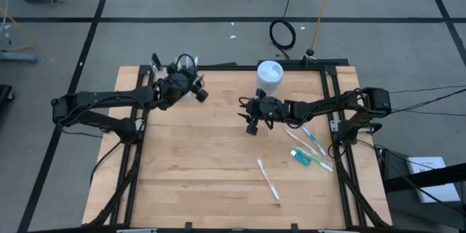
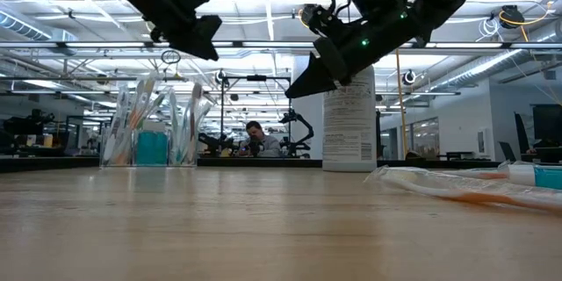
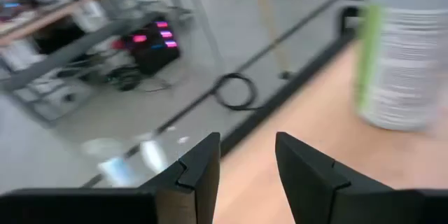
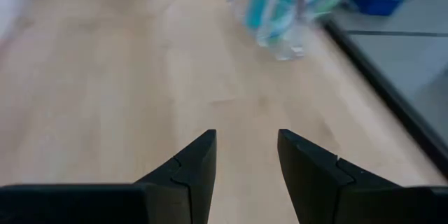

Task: Pick & Place toothbrushing station
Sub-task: Put the blue toothbrush into the transparent organizer

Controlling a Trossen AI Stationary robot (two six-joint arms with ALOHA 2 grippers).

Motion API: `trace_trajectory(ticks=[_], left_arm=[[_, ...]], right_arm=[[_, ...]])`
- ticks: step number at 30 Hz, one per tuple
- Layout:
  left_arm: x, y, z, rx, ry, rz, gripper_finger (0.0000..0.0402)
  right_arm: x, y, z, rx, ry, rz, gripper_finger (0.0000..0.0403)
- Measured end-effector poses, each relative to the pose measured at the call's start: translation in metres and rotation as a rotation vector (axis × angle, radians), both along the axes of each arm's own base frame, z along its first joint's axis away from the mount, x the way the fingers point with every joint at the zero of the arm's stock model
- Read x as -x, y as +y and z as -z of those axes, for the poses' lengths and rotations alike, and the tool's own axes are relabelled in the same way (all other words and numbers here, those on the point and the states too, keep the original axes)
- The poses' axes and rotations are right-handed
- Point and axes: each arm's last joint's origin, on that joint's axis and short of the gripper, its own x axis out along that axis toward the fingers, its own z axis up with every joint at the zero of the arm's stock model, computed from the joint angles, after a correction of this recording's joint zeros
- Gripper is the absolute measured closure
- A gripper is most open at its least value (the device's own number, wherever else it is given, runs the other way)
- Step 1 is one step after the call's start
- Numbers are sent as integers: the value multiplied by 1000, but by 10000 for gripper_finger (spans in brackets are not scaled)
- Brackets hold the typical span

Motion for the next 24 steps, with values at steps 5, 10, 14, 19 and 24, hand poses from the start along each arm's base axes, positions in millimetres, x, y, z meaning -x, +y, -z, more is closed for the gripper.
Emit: trace_trajectory(ticks=[5,10,14,19,24], left_arm=[[-6,-19,3,64,-21,108,256],[-11,-38,4,150,-51,255,256],[-14,-52,6,240,-64,410,256],[-16,-64,6,261,-60,487,256],[-15,-69,8,267,-34,500,256]], right_arm=[[14,15,-18,-3,43,-23,259],[44,31,-26,-64,206,70,259],[71,40,-20,-198,388,179,259],[100,48,-10,-376,564,427,259],[121,53,-6,-485,648,696,259]])
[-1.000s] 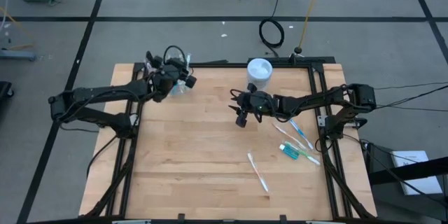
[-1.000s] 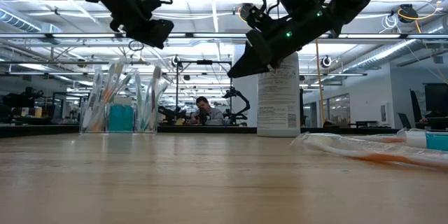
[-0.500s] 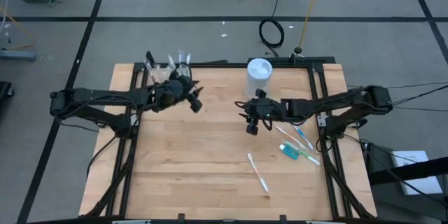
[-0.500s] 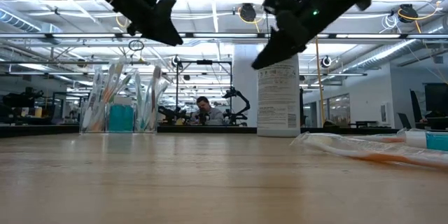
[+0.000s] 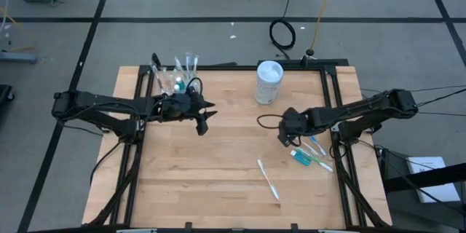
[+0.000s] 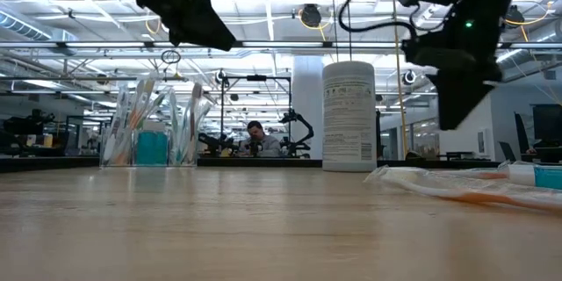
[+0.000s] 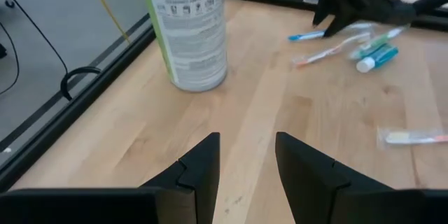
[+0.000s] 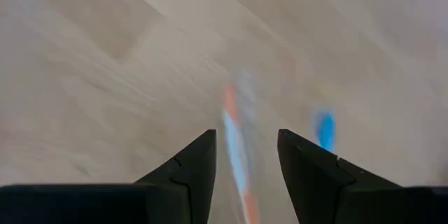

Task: Pick & Place toothbrushing station
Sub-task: Put the blue toothbrush into the transparent organizer

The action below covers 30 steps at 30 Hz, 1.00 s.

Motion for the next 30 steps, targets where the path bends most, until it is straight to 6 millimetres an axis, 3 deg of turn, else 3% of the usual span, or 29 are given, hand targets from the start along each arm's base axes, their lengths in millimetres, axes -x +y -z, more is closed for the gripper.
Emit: trace_trajectory(ticks=[5,11,18,30], left_arm=[[0,-1,1,-1,6,0,256],[0,0,1,-19,12,9,256],[0,2,-1,-31,-3,3,256],[0,7,-1,-25,-3,-21,256]], right_arm=[[17,4,13,-2,82,155,259],[28,7,37,-156,134,166,259],[39,6,56,-170,160,169,259],[29,8,65,-238,6,32,259]])
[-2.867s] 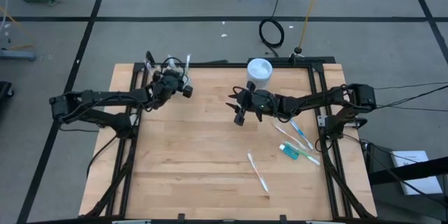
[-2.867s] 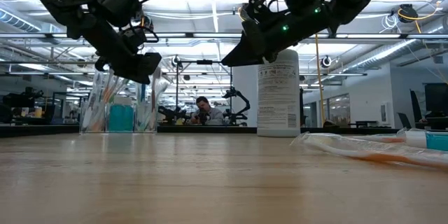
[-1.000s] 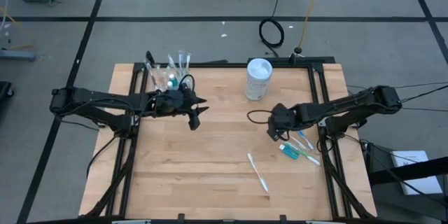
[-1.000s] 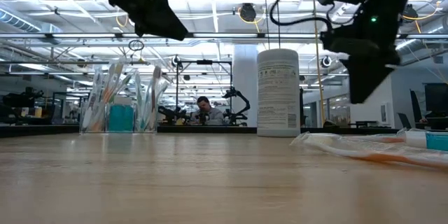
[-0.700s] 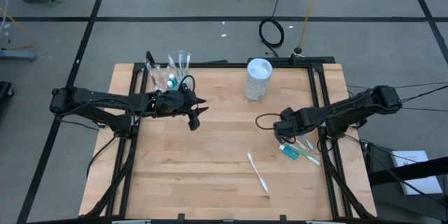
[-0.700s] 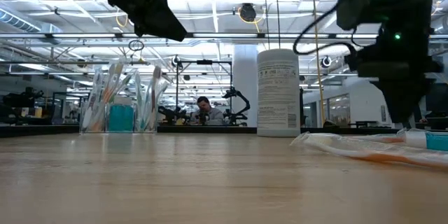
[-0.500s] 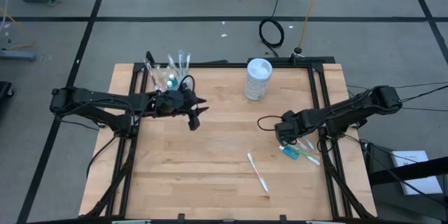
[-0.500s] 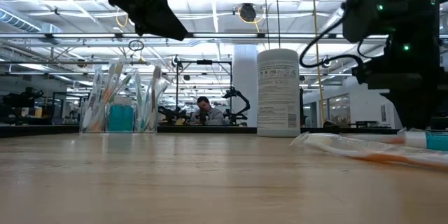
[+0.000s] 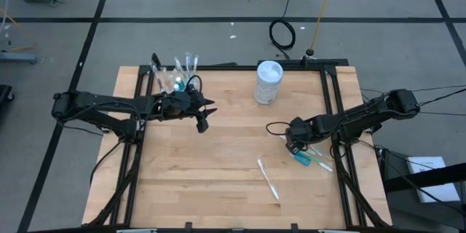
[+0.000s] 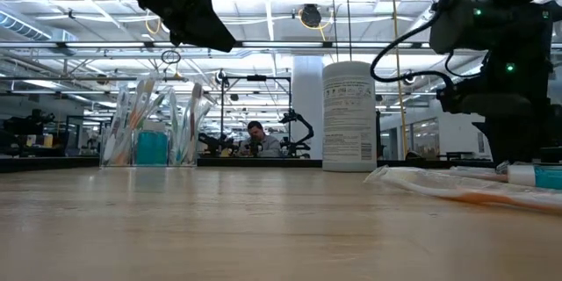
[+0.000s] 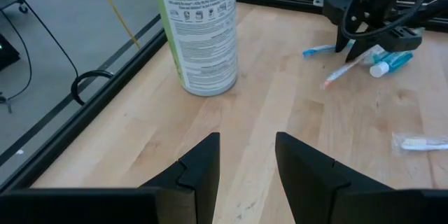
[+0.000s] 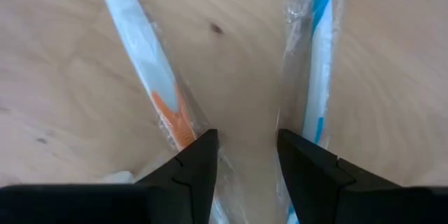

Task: Pick & Place toothbrushing station
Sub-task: Put the blue toothbrush into the transparent organizer

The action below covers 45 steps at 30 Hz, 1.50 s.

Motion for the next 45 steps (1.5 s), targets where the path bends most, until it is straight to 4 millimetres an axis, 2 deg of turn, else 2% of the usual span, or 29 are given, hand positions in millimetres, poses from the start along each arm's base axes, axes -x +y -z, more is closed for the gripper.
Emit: trace_trajectory(ticks=[10,18,22,27,33,39,45], left_arm=[[0,0,0,5,-1,-2,256],[0,0,0,2,0,0,256],[0,0,0,1,0,1,256],[0,0,0,1,5,1,256],[0,0,1,4,10,0,256],[0,0,1,32,-1,-15,256],[0,0,1,53,-10,-27,256]], right_arm=[[-23,3,-4,13,-227,-214,259],[-42,6,-16,83,-453,-405,259],[-38,5,-21,100,-452,-445,260],[-20,3,-26,67,-363,-345,276],[-8,-2,-24,144,-265,-263,303],[-1,-2,-2,173,-309,-401,310],[9,-5,15,138,-325,-413,310]])
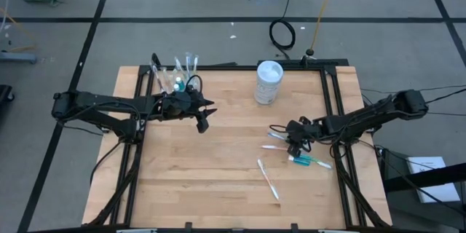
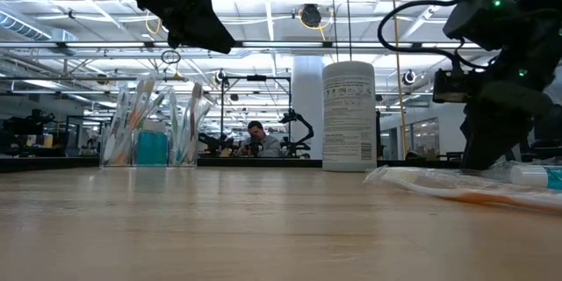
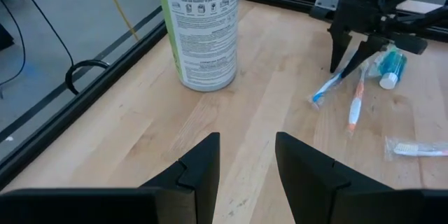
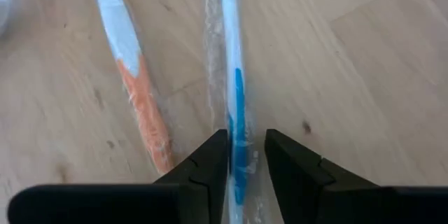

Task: Pick & Place toothbrushing station
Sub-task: Put the blue toothbrush into the transparent organizer

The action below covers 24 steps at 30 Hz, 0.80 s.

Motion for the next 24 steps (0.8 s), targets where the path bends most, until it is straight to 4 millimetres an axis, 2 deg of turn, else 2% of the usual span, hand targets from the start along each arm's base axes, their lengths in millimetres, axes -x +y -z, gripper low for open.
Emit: trace_trajectory(ticks=[5,11,14,19,24], left_arm=[[0,0,0,-3,0,1,256],[0,0,0,-3,0,2,256],[0,0,0,-4,0,2,256],[0,0,0,-3,-1,2,256],[0,0,0,49,-22,-28,256]], right_arm=[[1,-2,2,66,-3,-105,318],[-6,-2,0,164,-89,-191,381],[-11,-2,-3,205,-148,-237,390],[-26,3,-18,370,-341,-364,386],[-42,14,-50,619,-680,-551,393]])
